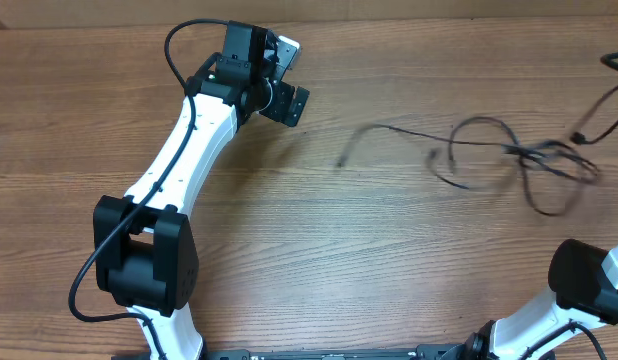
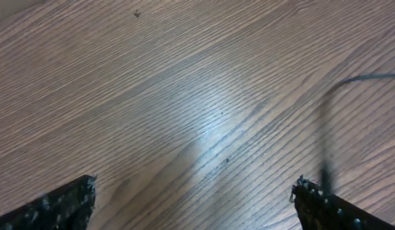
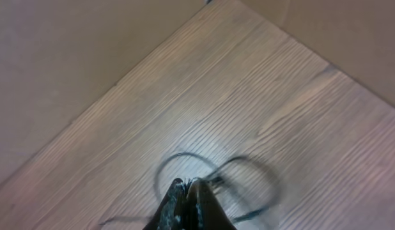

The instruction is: Untangle cables

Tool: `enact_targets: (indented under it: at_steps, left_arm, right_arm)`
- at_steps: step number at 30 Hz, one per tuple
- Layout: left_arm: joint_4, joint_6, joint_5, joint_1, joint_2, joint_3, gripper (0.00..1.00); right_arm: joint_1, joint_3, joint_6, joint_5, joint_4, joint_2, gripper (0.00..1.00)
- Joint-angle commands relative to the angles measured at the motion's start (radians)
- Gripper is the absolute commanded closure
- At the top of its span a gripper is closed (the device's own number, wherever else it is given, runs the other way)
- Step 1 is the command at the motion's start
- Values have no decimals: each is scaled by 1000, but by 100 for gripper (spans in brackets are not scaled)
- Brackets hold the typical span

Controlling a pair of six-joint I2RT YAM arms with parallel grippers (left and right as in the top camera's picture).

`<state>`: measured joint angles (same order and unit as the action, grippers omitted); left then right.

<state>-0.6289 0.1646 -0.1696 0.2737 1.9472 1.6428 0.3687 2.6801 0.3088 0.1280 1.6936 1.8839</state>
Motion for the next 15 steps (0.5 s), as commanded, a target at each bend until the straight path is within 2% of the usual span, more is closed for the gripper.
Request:
enact_targets:
  at_steps: [1,4,9,12,15]
  left_arm:
    - [5,3,-78,-4,11,17,1]
    - [26,3,-206,-4,11,17,1]
    - [111,3,-522,2,11,17,0]
    - [165,-1,-636,14,11,17,0]
    - [201,-16,-683,38,11,17,0]
  right_arm:
    - [4,3,-3,-83,-5,-27,96]
    - [-8,3,-5,-126,-2,-27,96]
    - [-62,3,-30,-204,-2,-27,96]
    - [-109,3,-30,-226,-2,-27,96]
    - [-164,3,-29,-248,-5,-27,96]
